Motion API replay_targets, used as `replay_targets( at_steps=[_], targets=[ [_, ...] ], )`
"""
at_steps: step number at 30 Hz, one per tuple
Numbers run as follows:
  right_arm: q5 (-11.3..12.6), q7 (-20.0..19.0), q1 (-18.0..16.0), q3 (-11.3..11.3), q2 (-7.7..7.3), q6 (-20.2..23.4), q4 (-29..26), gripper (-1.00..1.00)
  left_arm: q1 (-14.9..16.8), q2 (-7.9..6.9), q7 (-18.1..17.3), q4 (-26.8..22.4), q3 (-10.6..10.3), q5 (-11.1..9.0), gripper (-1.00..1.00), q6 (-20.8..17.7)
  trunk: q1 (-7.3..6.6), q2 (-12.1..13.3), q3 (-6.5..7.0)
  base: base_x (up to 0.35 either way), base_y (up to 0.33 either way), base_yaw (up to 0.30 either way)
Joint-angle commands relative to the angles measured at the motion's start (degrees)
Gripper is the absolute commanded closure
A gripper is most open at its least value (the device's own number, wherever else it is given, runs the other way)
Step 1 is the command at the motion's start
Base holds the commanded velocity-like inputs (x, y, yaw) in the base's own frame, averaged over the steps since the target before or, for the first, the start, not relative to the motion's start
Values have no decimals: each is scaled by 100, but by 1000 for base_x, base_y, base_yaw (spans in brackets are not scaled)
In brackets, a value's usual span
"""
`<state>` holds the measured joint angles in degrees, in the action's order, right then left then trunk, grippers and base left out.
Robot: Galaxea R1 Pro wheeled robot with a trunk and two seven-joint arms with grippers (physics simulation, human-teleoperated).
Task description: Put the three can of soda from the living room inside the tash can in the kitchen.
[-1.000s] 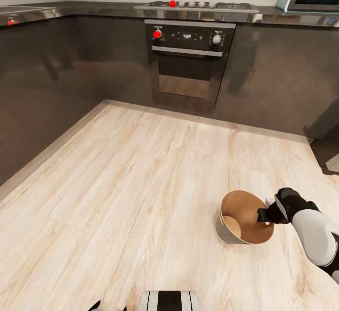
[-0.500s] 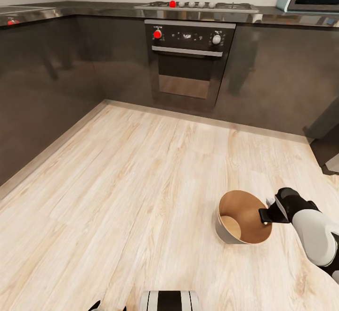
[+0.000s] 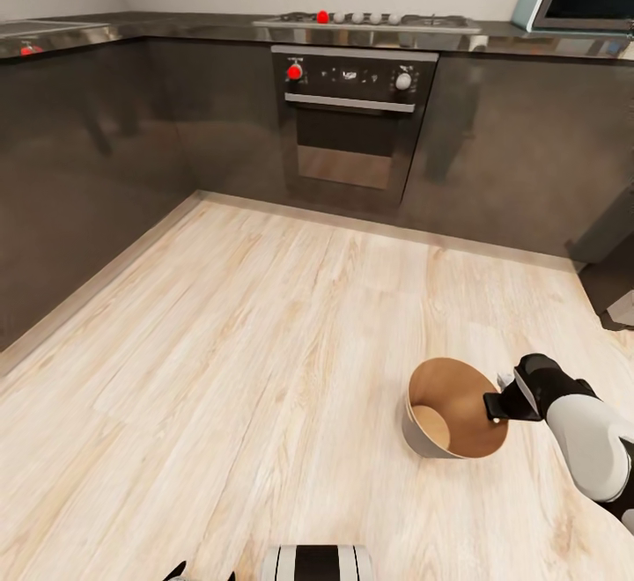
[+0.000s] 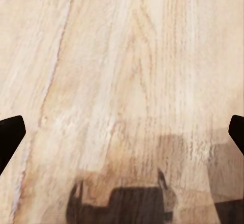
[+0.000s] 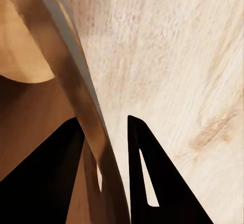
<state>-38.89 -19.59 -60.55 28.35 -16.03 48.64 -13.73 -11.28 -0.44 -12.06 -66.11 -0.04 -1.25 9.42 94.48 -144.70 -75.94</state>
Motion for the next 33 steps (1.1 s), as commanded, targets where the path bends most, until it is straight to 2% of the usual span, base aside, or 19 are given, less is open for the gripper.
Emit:
replay_targets(
  at_steps=[1,33],
  targets=[
    [71,-25,3,24,3,13,1,100,1,0,9,1,-1,1,-100,0,-3,1,23,0,0,0],
    [75,-27,142,31,20,12,40,100,3,0,46,2,-7,11,-100,-4,-85,44,732,0,0,0]
  ],
)
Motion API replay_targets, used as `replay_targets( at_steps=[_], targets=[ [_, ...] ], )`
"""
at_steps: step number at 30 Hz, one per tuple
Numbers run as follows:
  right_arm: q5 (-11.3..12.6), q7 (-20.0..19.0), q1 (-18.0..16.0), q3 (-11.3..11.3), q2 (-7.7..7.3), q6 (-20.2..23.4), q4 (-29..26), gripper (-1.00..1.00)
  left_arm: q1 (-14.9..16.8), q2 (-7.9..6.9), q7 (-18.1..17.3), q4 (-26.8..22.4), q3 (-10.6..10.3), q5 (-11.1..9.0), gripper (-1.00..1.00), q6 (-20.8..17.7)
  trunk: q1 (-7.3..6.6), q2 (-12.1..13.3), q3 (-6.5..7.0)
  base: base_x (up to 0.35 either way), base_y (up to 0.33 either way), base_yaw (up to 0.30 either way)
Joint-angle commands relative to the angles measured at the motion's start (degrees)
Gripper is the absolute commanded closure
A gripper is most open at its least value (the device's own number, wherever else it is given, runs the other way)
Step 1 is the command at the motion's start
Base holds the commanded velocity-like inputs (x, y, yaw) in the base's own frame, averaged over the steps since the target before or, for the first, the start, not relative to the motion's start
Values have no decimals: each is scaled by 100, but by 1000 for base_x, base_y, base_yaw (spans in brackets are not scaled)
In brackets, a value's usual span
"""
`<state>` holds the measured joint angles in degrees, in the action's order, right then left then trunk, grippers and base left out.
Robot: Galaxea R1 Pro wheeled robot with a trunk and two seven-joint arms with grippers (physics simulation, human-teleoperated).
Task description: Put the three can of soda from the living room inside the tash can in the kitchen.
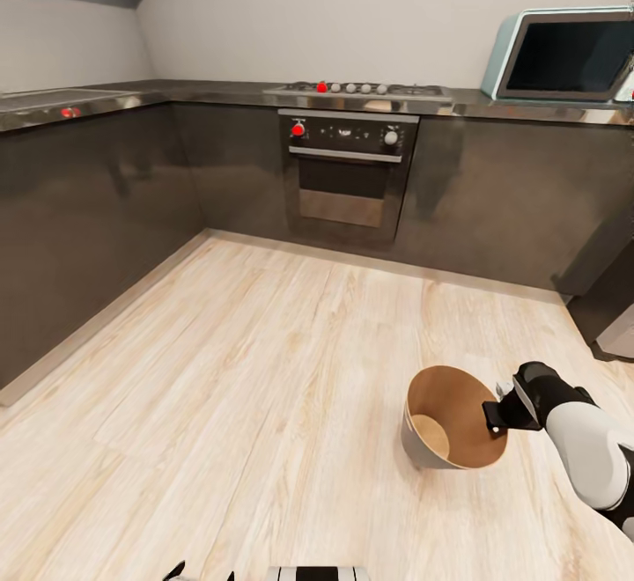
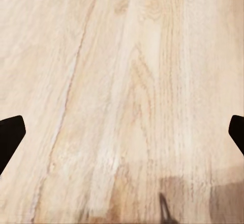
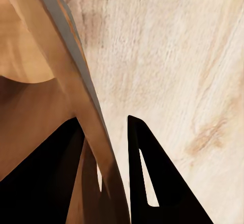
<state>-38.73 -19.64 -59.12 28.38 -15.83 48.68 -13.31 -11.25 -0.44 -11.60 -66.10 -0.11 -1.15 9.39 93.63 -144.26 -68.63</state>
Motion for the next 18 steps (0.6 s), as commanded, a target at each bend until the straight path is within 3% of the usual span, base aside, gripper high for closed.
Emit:
replay_targets(
  at_steps=[1,12,18],
  targets=[
    [58,-23,14,28,0,6,-3,100,0,0,0,0,0,0,-100,-1,-3,1,23,0,0,0],
    [72,-23,314,36,-8,-545,3,100,0,0,0,9,2,4,-100,-7,-31,16,267,0,0,0],
    [71,-28,369,36,-12,-588,14,100,0,0,0,15,1,9,-100,-7,-47,24,400,0,0,0]
  ],
)
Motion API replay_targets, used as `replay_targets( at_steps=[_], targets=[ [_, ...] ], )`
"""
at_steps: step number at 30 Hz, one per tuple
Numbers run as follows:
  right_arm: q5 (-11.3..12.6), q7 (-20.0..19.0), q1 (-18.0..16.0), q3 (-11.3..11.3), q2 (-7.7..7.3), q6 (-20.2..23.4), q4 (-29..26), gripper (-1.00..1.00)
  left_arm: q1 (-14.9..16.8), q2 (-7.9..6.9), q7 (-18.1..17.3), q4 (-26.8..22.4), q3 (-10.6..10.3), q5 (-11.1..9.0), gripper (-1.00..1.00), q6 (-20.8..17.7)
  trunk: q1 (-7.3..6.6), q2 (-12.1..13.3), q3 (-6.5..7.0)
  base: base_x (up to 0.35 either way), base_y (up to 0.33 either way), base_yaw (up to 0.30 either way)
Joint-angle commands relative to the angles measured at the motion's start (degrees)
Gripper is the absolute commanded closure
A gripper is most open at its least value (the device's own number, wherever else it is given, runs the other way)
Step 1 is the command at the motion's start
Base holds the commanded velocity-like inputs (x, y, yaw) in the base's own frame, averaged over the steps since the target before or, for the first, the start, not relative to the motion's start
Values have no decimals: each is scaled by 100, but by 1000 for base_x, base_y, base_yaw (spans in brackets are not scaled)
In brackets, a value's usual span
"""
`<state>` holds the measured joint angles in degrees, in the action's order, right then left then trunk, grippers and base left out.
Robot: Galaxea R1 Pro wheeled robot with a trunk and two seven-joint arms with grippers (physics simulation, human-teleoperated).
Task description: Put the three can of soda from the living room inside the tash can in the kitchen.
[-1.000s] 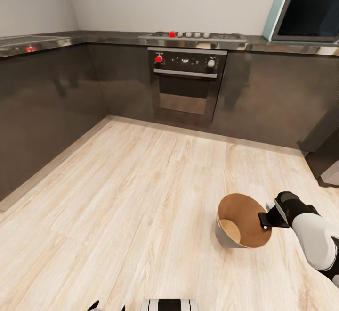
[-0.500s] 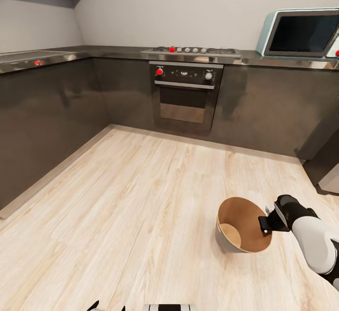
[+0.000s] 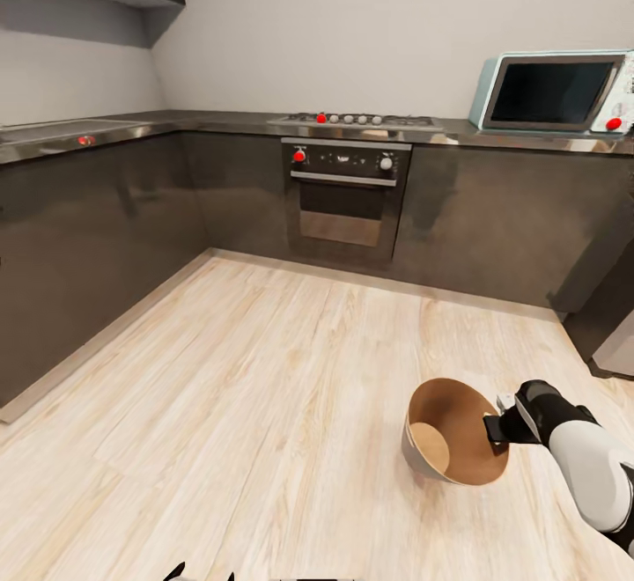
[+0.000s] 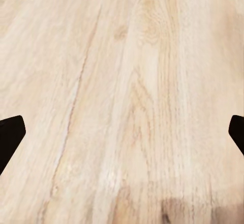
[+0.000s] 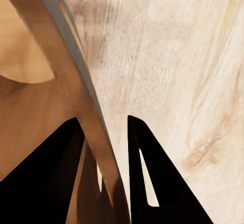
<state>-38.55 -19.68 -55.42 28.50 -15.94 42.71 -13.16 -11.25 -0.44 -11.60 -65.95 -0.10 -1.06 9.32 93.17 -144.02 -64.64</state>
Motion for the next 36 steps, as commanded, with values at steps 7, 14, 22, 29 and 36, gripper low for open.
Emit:
replay_targets(
  at_steps=[7,14,22,29,36],
  targets=[
    [50,-27,113,30,-15,-2,-6,100,0,0,25,32,-7,1,-100,0,-18,10,156,0,0,0],
    [55,-26,256,26,6,-305,-4,100,7,0,150,55,-20,1,-100,0,-36,19,311,0,0,0],
    [67,-35,425,32,6,-617,6,100,17,1,176,81,-25,5,-100,0,-57,30,488,0,0,0],
    [67,-36,527,33,21,-634,6,100,18,3,208,87,-26,9,-100,0,-75,39,644,0,0,0],
    [61,-36,634,40,13,-685,0,100,18,3,211,110,-26,10,-100,0,-93,48,799,0,0,0]
  ],
)
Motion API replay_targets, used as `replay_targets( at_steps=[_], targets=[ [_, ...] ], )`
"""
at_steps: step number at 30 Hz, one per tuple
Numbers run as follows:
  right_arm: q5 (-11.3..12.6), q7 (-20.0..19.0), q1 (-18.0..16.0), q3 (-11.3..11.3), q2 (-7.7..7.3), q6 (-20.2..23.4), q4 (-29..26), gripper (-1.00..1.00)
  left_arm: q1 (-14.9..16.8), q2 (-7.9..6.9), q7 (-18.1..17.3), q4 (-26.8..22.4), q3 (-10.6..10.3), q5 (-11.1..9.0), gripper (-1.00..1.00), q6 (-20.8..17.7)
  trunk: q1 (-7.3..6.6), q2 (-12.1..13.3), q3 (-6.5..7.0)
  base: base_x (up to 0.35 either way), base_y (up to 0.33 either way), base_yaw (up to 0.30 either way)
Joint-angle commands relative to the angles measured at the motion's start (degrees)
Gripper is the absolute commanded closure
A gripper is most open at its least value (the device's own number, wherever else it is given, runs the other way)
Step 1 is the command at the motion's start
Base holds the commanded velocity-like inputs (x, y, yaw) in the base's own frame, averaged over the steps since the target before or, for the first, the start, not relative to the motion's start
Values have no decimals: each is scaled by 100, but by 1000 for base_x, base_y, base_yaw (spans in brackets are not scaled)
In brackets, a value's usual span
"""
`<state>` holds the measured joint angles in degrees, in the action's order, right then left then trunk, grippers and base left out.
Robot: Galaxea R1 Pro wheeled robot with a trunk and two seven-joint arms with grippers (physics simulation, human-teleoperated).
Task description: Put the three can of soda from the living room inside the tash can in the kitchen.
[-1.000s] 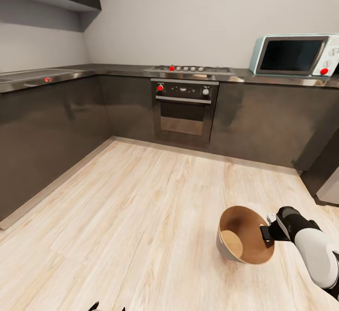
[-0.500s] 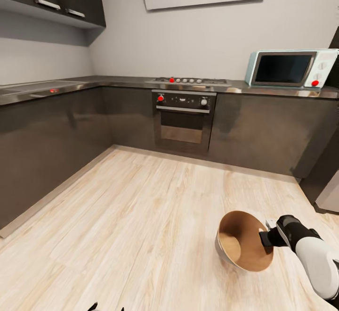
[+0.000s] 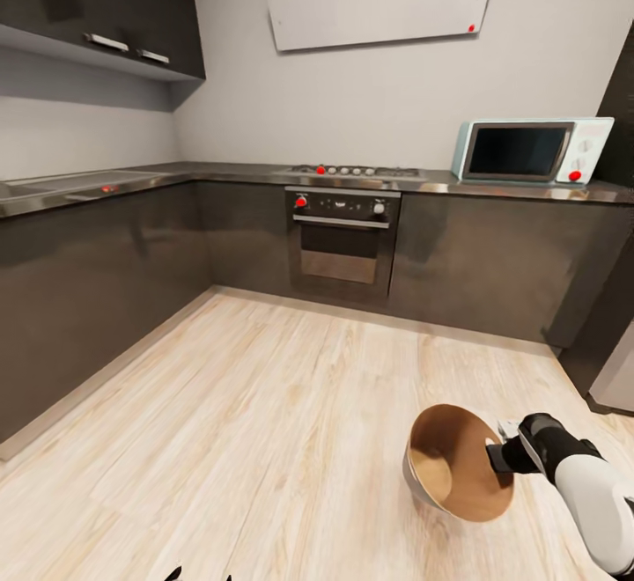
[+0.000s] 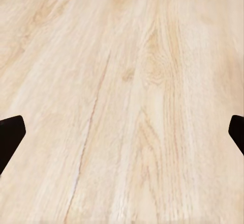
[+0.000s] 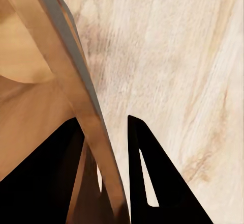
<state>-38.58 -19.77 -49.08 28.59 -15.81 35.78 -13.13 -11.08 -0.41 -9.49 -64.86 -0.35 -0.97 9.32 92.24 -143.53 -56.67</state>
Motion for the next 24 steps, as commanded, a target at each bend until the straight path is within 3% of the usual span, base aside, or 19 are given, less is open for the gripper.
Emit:
replay_targets(
  at_steps=[1,4,12,24],
  targets=[
    [64,-27,21,31,0,-41,-3,100,0,1,0,2,0,0,-100,0,-3,1,24,0,0,0],
    [77,-48,143,32,-6,-407,-5,100,0,3,1,7,0,0,-100,0,-11,5,90,0,0,0],
    [140,-200,435,67,-27,-753,-34,100,0,3,3,10,-1,0,-100,0,-31,16,267,0,0,0],
    [149,-345,1199,361,-35,-2020,-62,100,0,3,12,23,0,0,-100,0,-101,110,525,0,0,0]
  ],
)
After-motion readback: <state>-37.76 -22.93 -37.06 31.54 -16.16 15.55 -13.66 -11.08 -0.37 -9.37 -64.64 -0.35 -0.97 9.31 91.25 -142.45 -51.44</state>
